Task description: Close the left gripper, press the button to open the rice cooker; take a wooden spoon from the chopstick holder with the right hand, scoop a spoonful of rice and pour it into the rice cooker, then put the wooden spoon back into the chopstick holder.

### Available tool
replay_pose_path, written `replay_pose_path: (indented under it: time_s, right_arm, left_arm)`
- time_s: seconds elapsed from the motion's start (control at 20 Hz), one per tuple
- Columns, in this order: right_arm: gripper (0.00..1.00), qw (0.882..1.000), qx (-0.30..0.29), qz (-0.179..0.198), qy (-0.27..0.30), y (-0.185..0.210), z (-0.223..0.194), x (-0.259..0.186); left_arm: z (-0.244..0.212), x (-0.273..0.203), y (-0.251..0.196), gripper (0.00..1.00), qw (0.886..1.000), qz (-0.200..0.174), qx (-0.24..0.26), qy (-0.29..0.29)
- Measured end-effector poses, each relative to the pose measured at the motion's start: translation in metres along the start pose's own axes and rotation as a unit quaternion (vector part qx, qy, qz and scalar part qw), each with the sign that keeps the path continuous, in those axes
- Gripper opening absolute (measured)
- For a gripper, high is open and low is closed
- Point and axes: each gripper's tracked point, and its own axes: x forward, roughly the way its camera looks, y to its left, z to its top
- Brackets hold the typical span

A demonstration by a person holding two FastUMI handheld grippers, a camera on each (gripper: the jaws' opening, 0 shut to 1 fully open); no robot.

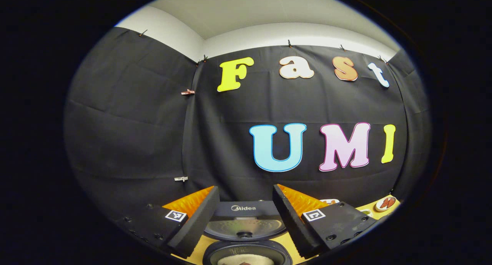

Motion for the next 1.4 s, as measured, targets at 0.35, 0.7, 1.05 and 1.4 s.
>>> replay_pose_path:
  time_s: [0.35,0.7,1.05,1.4]
  right_arm:
    - [0.98,0.999,-0.034,0.029,-0.011,0.038,-0.002,-0.053]
    - [0.98,0.998,-0.048,0.048,-0.006,0.062,-0.014,-0.057]
    - [0.98,0.996,-0.052,0.069,0.004,0.076,-0.028,-0.056]
    - [0.99,0.996,-0.058,0.07,0.027,0.07,-0.047,-0.056]
  left_arm:
    - [-0.023,0.048,0.002,0.94,0.999,-0.029,0.018,0.017]
    - [-0.045,0.04,-0.005,0.98,0.996,-0.032,0.014,0.083]
    - [-0.072,-0.025,-0.011,0.99,0.982,-0.023,-0.015,0.189]
    - [-0.118,-0.088,-0.018,0.99,0.966,-0.011,-0.023,0.258]
